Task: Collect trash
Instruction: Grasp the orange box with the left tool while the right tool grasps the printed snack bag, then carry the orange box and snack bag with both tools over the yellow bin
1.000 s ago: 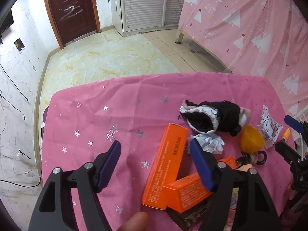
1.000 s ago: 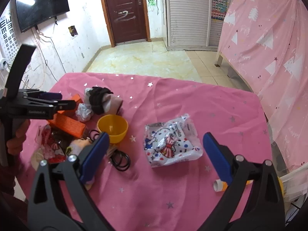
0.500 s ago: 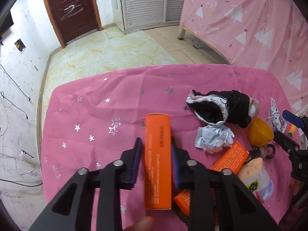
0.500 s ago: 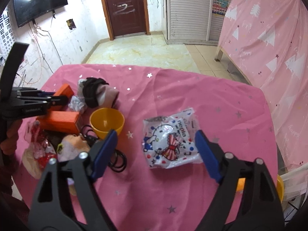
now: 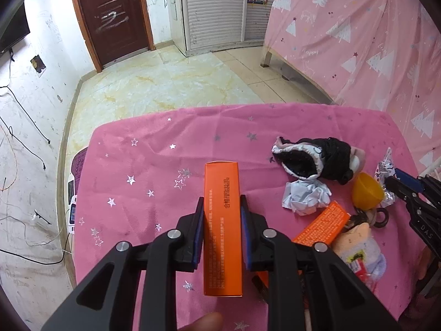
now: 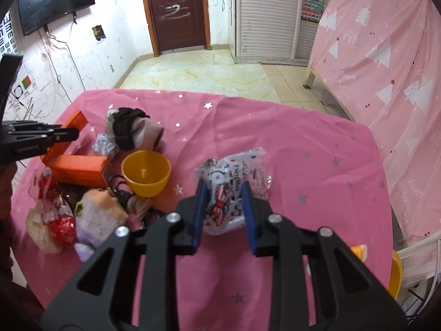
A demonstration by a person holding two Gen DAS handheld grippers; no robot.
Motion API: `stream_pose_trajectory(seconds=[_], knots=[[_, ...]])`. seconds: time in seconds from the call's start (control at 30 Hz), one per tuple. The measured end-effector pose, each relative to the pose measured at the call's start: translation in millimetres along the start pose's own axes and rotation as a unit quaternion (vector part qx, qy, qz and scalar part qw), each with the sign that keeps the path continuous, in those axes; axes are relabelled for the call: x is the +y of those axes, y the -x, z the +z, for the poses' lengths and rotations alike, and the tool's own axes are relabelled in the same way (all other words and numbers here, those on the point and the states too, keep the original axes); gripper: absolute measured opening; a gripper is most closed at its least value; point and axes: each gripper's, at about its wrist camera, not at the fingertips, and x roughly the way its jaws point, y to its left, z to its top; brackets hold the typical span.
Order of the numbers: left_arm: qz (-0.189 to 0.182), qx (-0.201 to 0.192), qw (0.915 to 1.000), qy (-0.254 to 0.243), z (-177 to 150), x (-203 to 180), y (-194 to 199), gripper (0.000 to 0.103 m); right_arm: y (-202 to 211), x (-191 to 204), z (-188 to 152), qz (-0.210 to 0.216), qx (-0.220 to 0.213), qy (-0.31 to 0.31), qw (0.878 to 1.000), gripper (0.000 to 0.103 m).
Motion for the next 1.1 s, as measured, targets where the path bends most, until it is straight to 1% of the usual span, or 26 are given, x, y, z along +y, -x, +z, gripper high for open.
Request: stream_pose_trajectory(seconds=[0.33,0.4,0.57,0.73,1.1], knots=[[0.001,-0.027,0.9996,-0.005,5,-12,30,0.017,22,-6,2,0.004,-0.032,-0.005,0.999,0.018],[0.0,-0.031,0.9995,-0.007,9,-17,35,0.017,25,-11,2,0.005,-0.037,-0.009,0.999,0.016],[-0.005,-0.041,0.999,-0.017,17,-35,46,0.017,37,-25,-1,0.001,-0.052,-0.022,0.998,0.016],[-0.018,-0.05,0.9981,-0.033,23,-62,55,0.017,51,-42,-8,-0.005,-0.066,-0.037,0.997,0.016],[-0.058,-0.056,0.9936,-0.08,31,-143,64,0.017,86,-96,-29,-0.03,-0.093,-0.081,0.992,0.016]])
